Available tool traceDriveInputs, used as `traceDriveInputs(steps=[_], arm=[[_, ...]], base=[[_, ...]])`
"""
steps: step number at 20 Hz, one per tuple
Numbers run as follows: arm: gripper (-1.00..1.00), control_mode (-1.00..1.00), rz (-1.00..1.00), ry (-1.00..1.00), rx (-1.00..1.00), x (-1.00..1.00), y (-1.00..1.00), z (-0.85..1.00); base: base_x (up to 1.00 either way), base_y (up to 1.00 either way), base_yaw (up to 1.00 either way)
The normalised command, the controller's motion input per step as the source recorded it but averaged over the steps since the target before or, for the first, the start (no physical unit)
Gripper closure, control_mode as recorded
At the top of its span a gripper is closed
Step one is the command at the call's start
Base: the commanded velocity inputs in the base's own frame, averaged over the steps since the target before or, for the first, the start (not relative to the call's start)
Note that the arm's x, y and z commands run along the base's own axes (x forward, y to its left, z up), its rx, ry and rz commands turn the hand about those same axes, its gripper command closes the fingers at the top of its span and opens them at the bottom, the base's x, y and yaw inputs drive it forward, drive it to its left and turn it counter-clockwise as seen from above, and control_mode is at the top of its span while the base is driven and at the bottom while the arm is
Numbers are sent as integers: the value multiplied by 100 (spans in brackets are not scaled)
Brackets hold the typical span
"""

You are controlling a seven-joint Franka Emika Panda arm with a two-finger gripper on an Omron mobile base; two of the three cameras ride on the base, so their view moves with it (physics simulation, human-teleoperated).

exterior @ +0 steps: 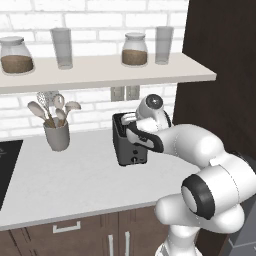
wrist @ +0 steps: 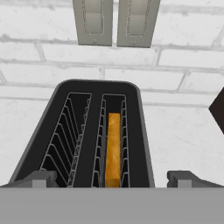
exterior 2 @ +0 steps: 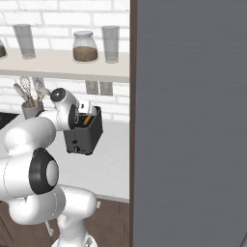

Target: Start the toaster. Once the lever pops up, take the bread to the plate on the dining counter.

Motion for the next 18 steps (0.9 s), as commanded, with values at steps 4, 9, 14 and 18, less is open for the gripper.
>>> traceDriveInputs(steps=[4,9,14,18], arm=[[-100,-100,0,0,0,0,0,0],[-100,-100,0,0,0,0,0,0],[-100,-100,0,0,0,0,0,0],[-100,-100,0,0,0,0,0,0]], base=[[0,0,0],[0,0,0],[0,0,0],[0,0,0]])
